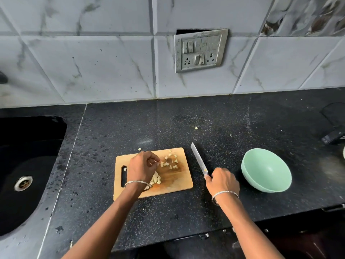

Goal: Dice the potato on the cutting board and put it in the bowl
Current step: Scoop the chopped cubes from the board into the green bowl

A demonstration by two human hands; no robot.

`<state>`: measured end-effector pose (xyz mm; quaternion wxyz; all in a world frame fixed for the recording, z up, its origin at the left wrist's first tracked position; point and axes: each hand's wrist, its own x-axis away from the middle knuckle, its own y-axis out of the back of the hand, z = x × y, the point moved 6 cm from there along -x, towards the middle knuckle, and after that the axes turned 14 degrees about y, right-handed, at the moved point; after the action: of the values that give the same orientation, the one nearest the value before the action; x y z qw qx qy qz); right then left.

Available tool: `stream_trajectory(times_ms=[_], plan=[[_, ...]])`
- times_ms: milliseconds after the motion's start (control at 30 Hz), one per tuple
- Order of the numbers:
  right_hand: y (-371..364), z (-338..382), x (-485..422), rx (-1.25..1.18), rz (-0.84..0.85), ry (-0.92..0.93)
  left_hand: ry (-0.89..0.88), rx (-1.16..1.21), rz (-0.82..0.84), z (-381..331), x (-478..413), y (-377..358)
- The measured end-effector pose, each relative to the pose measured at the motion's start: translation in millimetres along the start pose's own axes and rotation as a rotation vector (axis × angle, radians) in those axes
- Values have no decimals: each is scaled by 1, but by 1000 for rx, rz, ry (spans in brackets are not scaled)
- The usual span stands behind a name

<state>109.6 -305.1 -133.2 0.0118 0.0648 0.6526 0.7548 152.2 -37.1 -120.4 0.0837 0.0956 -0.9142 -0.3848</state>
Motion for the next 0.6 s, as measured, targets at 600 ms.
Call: stream_trajectory(times_ms=[600], plan=[[3, 40, -194, -263, -170, 128, 120, 44, -146, 52, -21, 66]])
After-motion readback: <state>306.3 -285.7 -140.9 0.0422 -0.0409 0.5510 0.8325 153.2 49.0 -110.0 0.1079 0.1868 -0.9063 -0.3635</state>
